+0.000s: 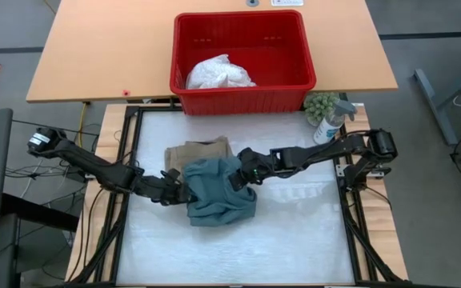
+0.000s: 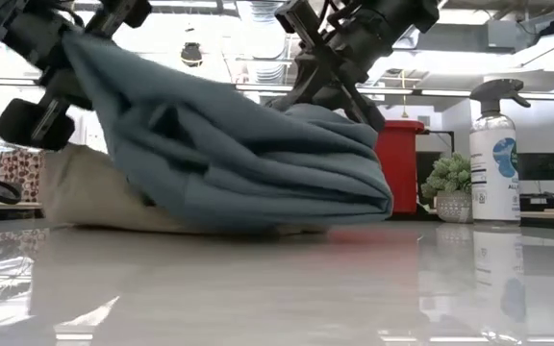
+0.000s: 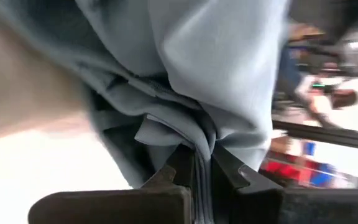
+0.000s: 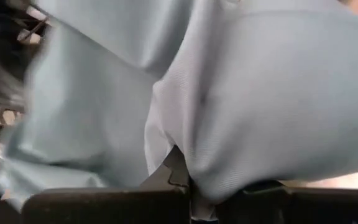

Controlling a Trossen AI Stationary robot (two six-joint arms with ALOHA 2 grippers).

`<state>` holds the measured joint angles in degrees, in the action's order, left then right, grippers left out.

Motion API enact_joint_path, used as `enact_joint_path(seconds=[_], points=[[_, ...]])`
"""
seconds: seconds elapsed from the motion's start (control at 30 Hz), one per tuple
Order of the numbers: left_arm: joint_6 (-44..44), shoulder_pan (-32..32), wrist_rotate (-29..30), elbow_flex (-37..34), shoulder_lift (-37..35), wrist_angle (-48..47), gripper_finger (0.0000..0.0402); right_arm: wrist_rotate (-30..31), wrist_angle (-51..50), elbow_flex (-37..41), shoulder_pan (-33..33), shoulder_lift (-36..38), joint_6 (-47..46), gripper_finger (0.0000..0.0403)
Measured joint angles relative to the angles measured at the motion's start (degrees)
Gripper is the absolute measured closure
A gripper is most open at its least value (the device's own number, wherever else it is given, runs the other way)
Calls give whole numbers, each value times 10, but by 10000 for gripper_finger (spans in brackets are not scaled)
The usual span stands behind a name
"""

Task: Fold Laundry from Bin
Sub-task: Stack the folded blue pants on top of the folded brown short pants

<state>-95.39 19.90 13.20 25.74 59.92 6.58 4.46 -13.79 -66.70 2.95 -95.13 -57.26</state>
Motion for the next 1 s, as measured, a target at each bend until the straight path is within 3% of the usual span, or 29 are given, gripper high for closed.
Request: enact_joint_path(seconds=[0.27,0.47,0.73,1.0], points=[[-33,-6,33,7,-47,10,399,0,2,0,-2,0,8,347],[4,-24,54,7,-96,-4,400,-2,-2,-24,-6,2,31,347],[40,-35,96,7,-175,-160,401,-7,-2,-79,-54,2,94,347],[28,-35,107,7,-241,-278,401,-34,42,-82,-80,-12,84,347]])
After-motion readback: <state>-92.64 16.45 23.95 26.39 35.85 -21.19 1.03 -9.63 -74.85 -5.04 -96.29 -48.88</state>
